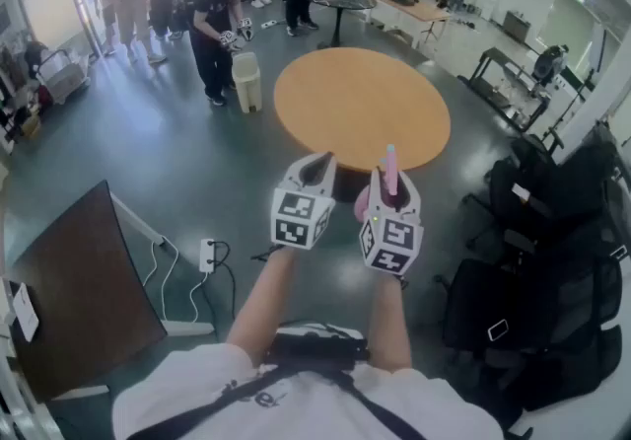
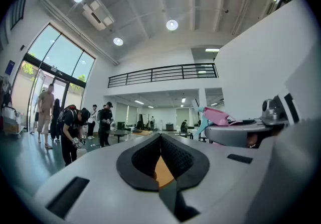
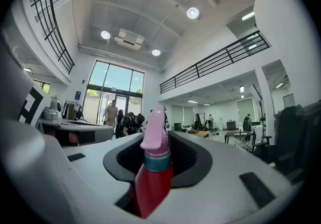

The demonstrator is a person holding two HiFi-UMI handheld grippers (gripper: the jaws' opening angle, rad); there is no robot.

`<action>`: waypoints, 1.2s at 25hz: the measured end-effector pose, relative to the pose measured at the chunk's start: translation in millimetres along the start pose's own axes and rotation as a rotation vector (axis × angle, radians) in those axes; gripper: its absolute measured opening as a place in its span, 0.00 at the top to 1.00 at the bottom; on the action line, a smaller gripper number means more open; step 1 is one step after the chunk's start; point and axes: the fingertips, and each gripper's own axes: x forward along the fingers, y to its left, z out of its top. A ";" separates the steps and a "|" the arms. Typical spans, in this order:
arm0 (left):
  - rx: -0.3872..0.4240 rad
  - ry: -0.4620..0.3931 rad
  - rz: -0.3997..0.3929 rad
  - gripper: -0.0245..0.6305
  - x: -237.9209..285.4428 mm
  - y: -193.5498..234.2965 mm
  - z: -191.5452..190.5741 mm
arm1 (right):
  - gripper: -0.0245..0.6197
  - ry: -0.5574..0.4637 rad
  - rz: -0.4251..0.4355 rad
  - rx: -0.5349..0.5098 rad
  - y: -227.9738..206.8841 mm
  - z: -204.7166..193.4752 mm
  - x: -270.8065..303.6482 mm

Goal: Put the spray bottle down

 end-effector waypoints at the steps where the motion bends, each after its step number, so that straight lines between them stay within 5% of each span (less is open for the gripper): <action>1: 0.003 0.004 0.000 0.94 0.3 -3.8 -0.1 | 0.75 0.003 0.000 0.001 -3.0 -0.1 -2.4; 15: 0.034 0.064 -0.079 0.94 1.1 -85.1 -31.2 | 0.74 -0.013 -0.020 0.096 -53.0 -24.4 -57.7; 30: -0.018 0.065 -0.155 0.94 88.0 -89.2 -32.7 | 0.74 0.007 -0.113 0.083 -102.9 -35.3 -12.7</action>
